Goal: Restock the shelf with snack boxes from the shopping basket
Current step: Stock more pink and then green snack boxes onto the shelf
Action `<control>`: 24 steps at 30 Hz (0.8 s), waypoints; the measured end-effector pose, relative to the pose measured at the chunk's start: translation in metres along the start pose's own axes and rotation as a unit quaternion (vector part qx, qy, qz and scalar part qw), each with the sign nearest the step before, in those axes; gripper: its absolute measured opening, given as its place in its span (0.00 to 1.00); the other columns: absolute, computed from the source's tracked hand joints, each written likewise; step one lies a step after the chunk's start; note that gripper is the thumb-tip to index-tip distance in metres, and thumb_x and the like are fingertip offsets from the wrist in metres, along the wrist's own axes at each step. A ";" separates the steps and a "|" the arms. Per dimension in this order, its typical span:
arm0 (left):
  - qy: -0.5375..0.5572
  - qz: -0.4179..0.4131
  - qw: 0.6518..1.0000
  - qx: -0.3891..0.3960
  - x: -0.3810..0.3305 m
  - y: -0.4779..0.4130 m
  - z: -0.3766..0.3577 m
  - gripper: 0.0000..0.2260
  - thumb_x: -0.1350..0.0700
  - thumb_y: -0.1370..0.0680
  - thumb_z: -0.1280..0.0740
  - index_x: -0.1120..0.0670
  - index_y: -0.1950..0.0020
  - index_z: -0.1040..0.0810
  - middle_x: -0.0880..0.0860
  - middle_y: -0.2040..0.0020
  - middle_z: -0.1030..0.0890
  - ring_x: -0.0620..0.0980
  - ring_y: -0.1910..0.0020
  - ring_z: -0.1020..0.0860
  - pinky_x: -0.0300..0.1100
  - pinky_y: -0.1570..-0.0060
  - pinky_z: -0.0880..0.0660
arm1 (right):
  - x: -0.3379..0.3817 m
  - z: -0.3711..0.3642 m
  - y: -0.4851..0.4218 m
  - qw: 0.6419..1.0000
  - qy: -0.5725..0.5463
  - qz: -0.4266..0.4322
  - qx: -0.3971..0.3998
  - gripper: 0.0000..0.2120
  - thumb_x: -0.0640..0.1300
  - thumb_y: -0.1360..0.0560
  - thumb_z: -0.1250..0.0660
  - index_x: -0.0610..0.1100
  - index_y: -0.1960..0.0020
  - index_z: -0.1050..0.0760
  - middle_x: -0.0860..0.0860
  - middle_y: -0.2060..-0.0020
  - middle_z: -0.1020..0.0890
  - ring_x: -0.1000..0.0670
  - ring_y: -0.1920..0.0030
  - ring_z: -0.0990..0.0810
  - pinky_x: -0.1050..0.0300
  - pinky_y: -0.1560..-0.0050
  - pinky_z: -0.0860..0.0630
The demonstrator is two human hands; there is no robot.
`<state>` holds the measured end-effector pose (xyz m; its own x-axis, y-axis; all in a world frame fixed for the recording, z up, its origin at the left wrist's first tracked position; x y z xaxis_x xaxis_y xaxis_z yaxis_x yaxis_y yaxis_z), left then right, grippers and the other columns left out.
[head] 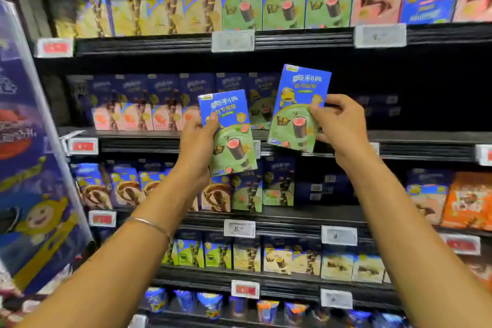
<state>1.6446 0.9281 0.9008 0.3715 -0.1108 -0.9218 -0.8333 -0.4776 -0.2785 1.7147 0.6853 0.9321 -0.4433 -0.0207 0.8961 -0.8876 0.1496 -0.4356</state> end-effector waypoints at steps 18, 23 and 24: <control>0.056 -0.040 0.997 0.025 -0.002 -0.100 -0.026 0.10 0.54 0.16 0.31 0.58 0.39 0.17 0.51 0.53 0.11 0.49 0.56 0.12 0.46 0.59 0.15 | -0.040 -0.029 -0.100 0.966 0.230 0.048 -0.110 0.17 0.45 0.23 0.28 0.41 0.36 0.21 0.44 0.41 0.18 0.45 0.41 0.20 0.50 0.41 0.22; 0.068 -0.030 0.997 0.027 -0.003 -0.104 -0.033 0.09 0.56 0.18 0.29 0.56 0.39 0.16 0.47 0.58 0.11 0.44 0.61 0.13 0.40 0.66 0.18 | -0.040 -0.026 -0.103 0.958 0.254 0.056 -0.123 0.15 0.44 0.23 0.28 0.41 0.37 0.20 0.44 0.43 0.17 0.44 0.42 0.19 0.53 0.44 0.23; 0.065 -0.028 0.997 0.035 -0.002 -0.104 -0.034 0.07 0.57 0.18 0.29 0.56 0.41 0.16 0.46 0.60 0.12 0.43 0.62 0.13 0.38 0.67 0.18 | -0.041 -0.024 -0.103 0.957 0.255 0.057 -0.126 0.16 0.44 0.23 0.28 0.41 0.37 0.20 0.44 0.42 0.17 0.44 0.42 0.19 0.51 0.43 0.22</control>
<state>1.7447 0.9483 0.9412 0.4650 -0.1995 -0.8625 -0.8340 -0.4255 -0.3512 1.8273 0.6944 0.9421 -0.3598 0.4865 0.7962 -0.7495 0.3576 -0.5572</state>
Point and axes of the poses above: each hand's wrist, its own y-axis away from the middle knuckle, its own z-axis out of the back of the hand, x = y × z, the point moved 3 cm from there along -y, towards the middle knuckle
